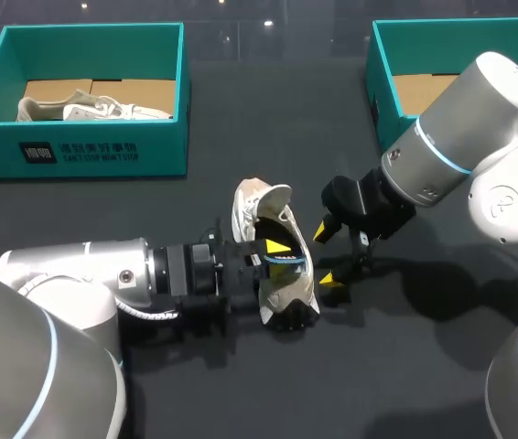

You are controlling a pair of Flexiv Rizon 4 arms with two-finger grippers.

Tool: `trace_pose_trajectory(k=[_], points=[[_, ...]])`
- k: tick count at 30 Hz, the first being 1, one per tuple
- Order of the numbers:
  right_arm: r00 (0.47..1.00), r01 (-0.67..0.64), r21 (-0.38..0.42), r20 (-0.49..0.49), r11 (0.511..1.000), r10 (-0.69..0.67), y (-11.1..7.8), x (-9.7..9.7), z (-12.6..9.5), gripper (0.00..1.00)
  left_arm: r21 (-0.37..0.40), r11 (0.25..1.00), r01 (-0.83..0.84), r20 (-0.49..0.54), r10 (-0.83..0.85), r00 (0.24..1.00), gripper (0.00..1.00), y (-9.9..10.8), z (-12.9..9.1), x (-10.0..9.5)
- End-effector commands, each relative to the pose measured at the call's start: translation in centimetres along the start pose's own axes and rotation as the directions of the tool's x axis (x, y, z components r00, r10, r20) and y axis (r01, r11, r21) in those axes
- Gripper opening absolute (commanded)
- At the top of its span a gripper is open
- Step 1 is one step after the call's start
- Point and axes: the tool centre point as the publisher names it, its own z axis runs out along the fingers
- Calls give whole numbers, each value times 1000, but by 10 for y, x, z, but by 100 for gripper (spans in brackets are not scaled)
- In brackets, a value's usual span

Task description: Take the shoe out of the shoebox, open the shoe tongue, remove and reinsert the insole, then place the shoe into the shoebox

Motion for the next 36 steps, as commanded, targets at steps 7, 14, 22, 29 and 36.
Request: trace_pose_trajectory(k=[7,14,22,29,36], points=[[1000,0,2,1,1000,0,0,0,1,100,-51,998,-30,-29,29,999,0,15,12,2],[1000,0,2,1,1000,0,0,0,1,100,-126,991,-49,-38,45,998,0,44,11,2],[1000,0,2,1,1000,0,0,0,1,100,-161,987,-18,-30,14,999,0,54,7,1],[1000,0,2,1,1000,0,0,0,1,100,-116,993,3,-27,-7,1000,28,35,3,3],[1000,0,2,1,1000,0,0,0,1,100,-87,996,-5,-20,3,1000,29,15,3,2]])
